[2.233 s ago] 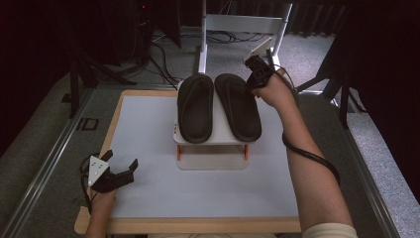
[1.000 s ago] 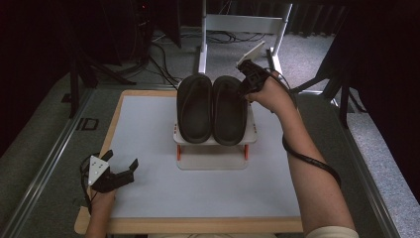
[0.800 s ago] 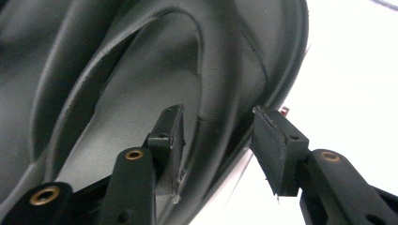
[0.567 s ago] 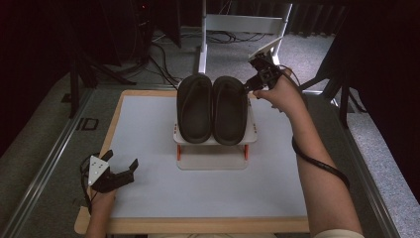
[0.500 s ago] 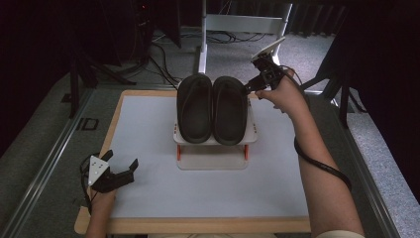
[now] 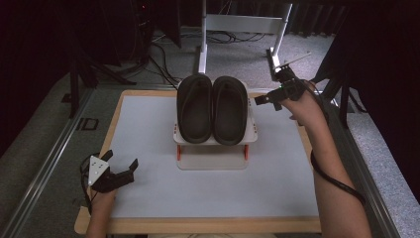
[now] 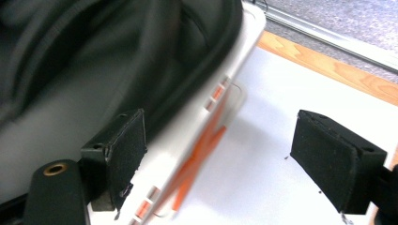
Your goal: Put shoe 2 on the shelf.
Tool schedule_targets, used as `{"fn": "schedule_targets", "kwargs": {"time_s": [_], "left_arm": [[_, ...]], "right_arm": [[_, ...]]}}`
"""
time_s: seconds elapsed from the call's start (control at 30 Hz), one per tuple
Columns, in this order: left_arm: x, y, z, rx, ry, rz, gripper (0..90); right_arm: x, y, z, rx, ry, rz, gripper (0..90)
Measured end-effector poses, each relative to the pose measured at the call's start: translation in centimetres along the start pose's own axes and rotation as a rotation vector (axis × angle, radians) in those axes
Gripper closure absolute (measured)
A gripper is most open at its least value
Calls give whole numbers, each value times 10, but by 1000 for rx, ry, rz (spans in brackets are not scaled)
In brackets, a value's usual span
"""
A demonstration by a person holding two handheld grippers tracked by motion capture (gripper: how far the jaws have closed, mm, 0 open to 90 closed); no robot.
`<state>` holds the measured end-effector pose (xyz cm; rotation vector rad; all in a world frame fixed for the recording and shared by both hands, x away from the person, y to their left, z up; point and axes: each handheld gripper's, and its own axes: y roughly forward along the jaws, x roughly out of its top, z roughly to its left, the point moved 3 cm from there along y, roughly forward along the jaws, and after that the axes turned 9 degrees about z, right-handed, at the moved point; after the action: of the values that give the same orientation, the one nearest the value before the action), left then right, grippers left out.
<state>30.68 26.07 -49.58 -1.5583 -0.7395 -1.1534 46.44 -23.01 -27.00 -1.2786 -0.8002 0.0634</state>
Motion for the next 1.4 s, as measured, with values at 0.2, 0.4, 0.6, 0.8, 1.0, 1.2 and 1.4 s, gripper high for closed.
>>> {"fn": "schedule_targets", "kwargs": {"time_s": [0.2, 0.4, 0.6, 0.8, 1.0, 1.2, 1.4], "left_arm": [[0, 0, 0, 0, -2, -2, 19], [0, 0, 0, -4, -6, -1, 19], [0, 0, 0, -5, -8, -4, 19], [0, 0, 0, -3, -4, -3, 19], [0, 0, 0, -3, -7, -4, 19], [0, 0, 0, -2, -7, -5, 19], [0, 0, 0, -3, -7, -4, 19]], "right_arm": [[-19, 12, -12, -2, 20, -1, 175], [-46, 30, -23, -25, 28, -25, 170], [-74, 48, -35, -37, 68, -42, 170], [-99, 67, -47, -45, 115, -113, 170], [-126, 85, -60, -90, 173, -178, 156], [-152, 100, -68, -120, 193, -231, 144], [-173, 108, -71, -187, 209, -253, 137]]}}
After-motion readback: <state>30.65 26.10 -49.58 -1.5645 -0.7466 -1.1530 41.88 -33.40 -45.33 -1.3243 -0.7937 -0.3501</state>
